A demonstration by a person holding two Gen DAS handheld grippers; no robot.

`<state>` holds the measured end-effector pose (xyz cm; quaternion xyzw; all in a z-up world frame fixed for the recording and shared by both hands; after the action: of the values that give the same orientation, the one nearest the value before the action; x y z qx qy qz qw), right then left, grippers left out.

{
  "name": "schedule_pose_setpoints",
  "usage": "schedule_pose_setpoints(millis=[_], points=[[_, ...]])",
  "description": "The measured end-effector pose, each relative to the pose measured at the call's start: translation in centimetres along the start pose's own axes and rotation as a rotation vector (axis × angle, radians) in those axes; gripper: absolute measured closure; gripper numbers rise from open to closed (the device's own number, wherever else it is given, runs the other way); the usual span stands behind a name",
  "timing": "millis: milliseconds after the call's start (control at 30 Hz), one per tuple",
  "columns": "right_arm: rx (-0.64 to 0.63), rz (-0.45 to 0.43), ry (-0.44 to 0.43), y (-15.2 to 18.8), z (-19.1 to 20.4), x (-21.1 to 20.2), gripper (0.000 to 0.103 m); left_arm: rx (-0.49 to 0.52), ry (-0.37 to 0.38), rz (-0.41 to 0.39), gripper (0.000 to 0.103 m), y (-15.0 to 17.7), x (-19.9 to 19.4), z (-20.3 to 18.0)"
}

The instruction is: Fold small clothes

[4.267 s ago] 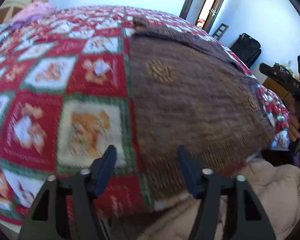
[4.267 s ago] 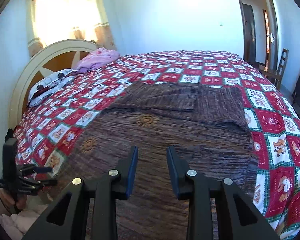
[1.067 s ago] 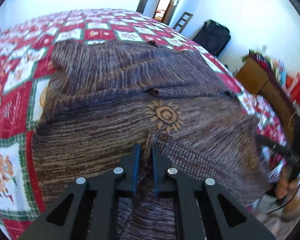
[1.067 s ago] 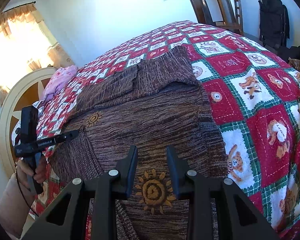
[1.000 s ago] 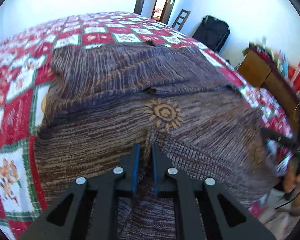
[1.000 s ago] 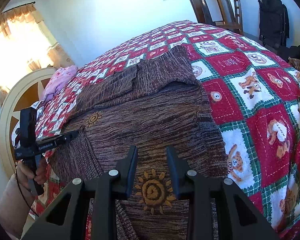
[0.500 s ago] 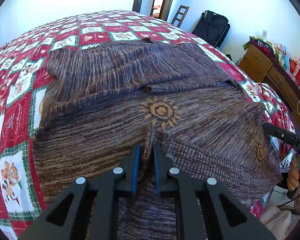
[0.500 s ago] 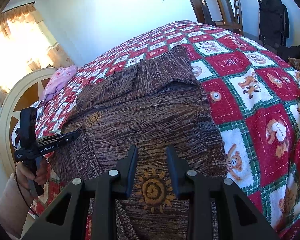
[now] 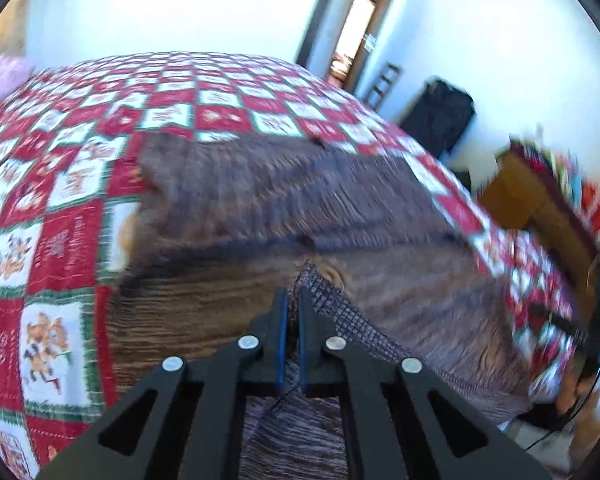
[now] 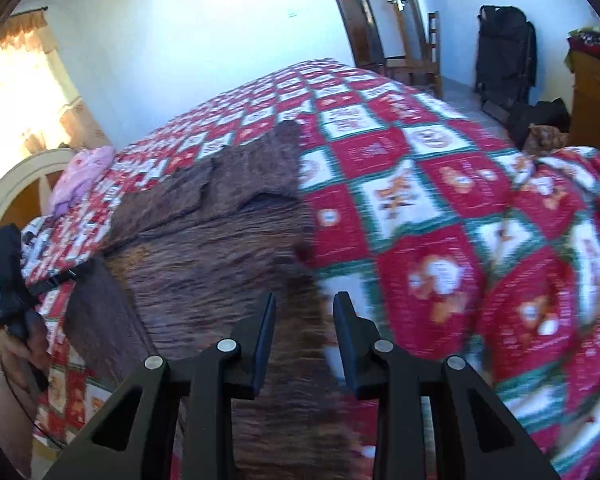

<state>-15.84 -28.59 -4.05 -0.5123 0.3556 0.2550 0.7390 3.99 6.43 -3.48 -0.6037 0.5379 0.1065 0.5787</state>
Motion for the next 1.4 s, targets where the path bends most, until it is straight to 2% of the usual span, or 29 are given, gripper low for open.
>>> schedule_pose_setpoints(millis=[100, 233, 467, 667, 800, 833, 867, 900, 1000, 1067, 1133, 1233, 1400], points=[[-0.002, 0.012, 0.028, 0.4, -1.5, -1.1, 0.072, -0.034, -0.006, -0.009, 0.099, 0.1, -0.2, 1.1], [-0.002, 0.078, 0.025, 1.6, -2.8, -1.3, 0.072, -0.043, -0.003, 0.005, 0.099, 1.1, 0.6, 1.2], [-0.102, 0.234, -0.003, 5.6, -1.1, 0.2, 0.072, -0.062, 0.018, -0.024, 0.099, 2.3, 0.1, 0.9], [-0.231, 0.289, 0.11, 7.9, 1.0, 0.6, 0.072, -0.071, 0.005, -0.05, 0.099, 2.8, -1.0, 0.9], [-0.248, 0.32, 0.119, 8.4, 1.1, 0.2, 0.072, -0.069, 0.014, -0.052, 0.099, 3.6, -1.3, 0.5], [-0.254, 0.329, 0.115, 8.5, 1.2, 0.2, 0.073, -0.065, 0.016, -0.052, 0.099, 3.9, -1.3, 0.4], [-0.261, 0.331, 0.109, 8.5, 1.3, 0.1, 0.086, -0.061, 0.017, -0.052, 0.099, 4.1, -1.2, 0.3], [-0.259, 0.345, 0.073, 8.4, 1.4, 0.2, 0.095, -0.064, 0.022, -0.052, 0.099, 4.1, -1.2, 0.3], [-0.236, 0.38, -0.012, 7.1, 1.6, -0.1, 0.097, -0.13, 0.092, -0.069, 0.099, 3.8, -1.9, 1.2], [-0.198, 0.364, -0.124, 4.9, 1.6, -1.2, 0.097, -0.16, 0.105, -0.09, 0.099, 2.8, -2.8, 2.0], [-0.174, 0.336, -0.197, 1.9, 1.7, -2.0, 0.097, -0.166, 0.109, -0.113, 0.099, 1.5, -3.7, 2.5], [-0.131, 0.289, -0.329, -3.5, 1.7, -2.6, 0.097, -0.136, 0.059, -0.149, 0.099, -0.2, -4.4, 2.6], [-0.032, 0.184, -0.384, -11.5, 1.1, 0.8, 0.097, -0.156, -0.012, -0.193, 0.099, -3.0, -3.7, 4.1]])
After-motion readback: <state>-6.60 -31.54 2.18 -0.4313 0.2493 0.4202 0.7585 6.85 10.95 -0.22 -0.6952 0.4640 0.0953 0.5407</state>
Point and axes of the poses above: each gripper's, at about its wrist camera, not at the fingertips, and x roughly the way its jaws point, z to its left, y to its underside, the point moved 1 cm from there along x, roughly the way its jaws point, and after that the axes turned 7 degrees about z, right-handed, at the moved point
